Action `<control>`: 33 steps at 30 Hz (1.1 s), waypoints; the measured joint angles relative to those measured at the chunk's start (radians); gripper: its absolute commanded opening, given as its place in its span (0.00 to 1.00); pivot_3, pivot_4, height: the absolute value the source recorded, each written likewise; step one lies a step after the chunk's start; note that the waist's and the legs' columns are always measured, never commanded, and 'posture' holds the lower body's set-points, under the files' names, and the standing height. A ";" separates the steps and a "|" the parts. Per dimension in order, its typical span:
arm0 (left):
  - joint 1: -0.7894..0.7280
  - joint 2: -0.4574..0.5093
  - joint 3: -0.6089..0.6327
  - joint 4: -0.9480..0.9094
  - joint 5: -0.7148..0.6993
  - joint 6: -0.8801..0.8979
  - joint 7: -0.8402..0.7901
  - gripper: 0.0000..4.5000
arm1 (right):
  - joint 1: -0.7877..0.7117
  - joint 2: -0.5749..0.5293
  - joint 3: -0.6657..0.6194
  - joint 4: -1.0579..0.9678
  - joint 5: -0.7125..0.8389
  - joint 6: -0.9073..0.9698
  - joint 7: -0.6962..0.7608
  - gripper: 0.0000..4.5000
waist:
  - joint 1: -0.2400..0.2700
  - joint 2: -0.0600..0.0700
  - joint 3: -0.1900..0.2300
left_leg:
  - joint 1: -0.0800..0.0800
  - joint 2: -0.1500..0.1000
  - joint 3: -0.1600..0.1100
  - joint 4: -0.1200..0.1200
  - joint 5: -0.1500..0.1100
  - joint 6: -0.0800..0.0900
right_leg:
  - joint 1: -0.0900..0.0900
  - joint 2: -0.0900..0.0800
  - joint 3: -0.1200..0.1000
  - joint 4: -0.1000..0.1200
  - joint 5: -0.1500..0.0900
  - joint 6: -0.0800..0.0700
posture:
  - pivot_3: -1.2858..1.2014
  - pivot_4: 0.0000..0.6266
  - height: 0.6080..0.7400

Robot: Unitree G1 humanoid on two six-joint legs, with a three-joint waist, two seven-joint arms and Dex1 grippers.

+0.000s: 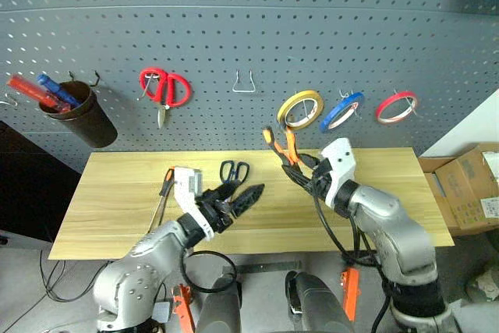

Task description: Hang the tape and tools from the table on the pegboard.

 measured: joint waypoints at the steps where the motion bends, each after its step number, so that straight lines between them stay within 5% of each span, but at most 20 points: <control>1: -0.004 0.000 0.022 0.000 -0.028 -0.001 0.017 1.00 | -0.001 0.023 0.003 -0.007 0.006 -0.042 -0.014 0.39 | 0.000 0.000 -0.010 | 0.001 0.000 0.000 0.000 0.001 -0.002 | 0.001 0.000 0.000 0.000 0.000 0.000 | 0.61 0.08 1.00; 4: -0.039 -0.008 0.055 0.009 -0.055 -0.027 0.064 1.00 | -0.093 0.103 0.028 0.084 -0.024 -0.224 -0.060 0.39 | 0.000 -0.007 -0.030 | 0.011 -0.001 0.002 0.000 0.004 -0.007 | 0.010 0.000 0.002 -0.002 0.006 -0.001 | 0.62 0.04 1.00; 10: -0.261 -0.049 -0.005 0.184 0.020 -0.117 0.096 1.00 | -0.585 0.223 -0.004 0.681 -0.112 -0.634 -0.188 0.39 | 0.002 -0.009 -0.062 | 0.018 0.002 0.001 -0.003 0.013 -0.001 | 0.029 0.003 -0.004 -0.034 0.031 -0.008 | 0.63 0.01 1.00; 16: -0.356 -0.050 -0.031 0.311 0.073 -0.174 0.081 1.00 | -0.862 0.229 -0.096 1.213 -0.115 -0.923 -0.275 0.39 | 0.019 -0.016 -0.082 | 0.019 0.001 0.008 -0.001 0.014 -0.001 | 0.034 0.001 0.003 -0.036 0.031 -0.005 | 0.63 0.03 1.00; 23: -0.368 -0.037 -0.043 0.363 0.112 -0.201 0.051 1.00 | -0.923 0.242 -0.150 1.547 -0.109 -1.049 -0.296 0.39 | 0.049 -0.016 -0.082 | 0.014 0.002 0.007 -0.008 0.013 -0.002 | 0.022 0.001 0.003 -0.026 0.032 -0.004 | 0.64 0.05 1.00; 33: -0.368 -0.042 -0.065 0.368 0.136 -0.201 0.038 1.00 | -0.910 0.252 -0.148 1.684 -0.139 -1.077 -0.310 0.39 | 0.053 -0.016 -0.082 | 0.019 0.001 0.006 -0.002 0.015 0.001 | 0.025 0.002 0.003 -0.016 0.023 -0.007 | 0.64 0.07 1.00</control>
